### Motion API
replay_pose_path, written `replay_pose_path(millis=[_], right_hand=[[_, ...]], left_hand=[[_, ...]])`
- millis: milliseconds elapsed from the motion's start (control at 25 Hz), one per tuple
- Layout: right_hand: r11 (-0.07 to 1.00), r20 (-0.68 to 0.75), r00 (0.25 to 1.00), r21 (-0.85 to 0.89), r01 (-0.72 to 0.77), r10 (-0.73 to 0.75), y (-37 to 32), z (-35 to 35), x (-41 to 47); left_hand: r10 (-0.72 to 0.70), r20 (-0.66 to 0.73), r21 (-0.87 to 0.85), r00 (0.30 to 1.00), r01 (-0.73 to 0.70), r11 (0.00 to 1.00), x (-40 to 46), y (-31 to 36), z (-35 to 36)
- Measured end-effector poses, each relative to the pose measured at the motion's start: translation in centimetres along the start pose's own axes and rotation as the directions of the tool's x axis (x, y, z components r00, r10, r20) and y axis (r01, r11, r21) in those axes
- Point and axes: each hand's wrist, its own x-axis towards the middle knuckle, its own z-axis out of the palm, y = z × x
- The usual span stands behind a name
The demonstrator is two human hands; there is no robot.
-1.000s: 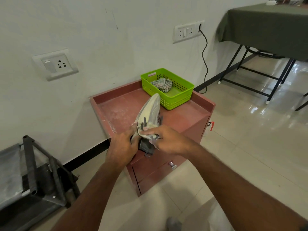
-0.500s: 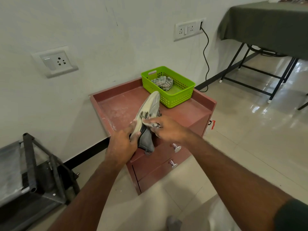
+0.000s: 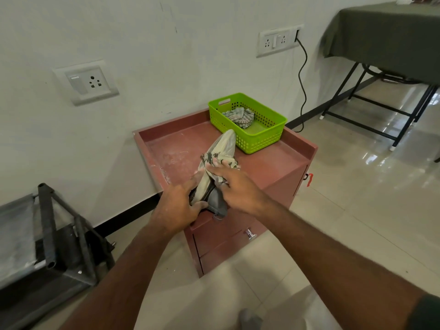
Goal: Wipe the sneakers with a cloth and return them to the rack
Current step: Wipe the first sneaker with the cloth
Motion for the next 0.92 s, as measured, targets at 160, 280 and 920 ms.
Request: replay_pose_path(millis=[160, 280, 920], right_hand=[[0.901, 0.055, 0.979, 0.384, -0.204, 0.198, -1.0, -2.4, -2.9], [0.847, -0.207, 0.911, 0.482, -0.222, 0.357, -0.3, -2.2, -2.9], [0.921, -0.183, 0.981, 0.369, 0.123, -0.057, -0.9, -3.6, 0.9]], left_hand=[[-0.006, 0.016, -0.056, 1.0, 0.006, 0.998, -0.1, 0.0, 0.0], [-0.003, -0.028, -0.066, 1.0, 0.001, 0.998, -0.1, 0.2, 0.1], [-0.087, -0.097, -0.027, 0.992, 0.084, 0.996, 0.4, 2.8, -2.3]])
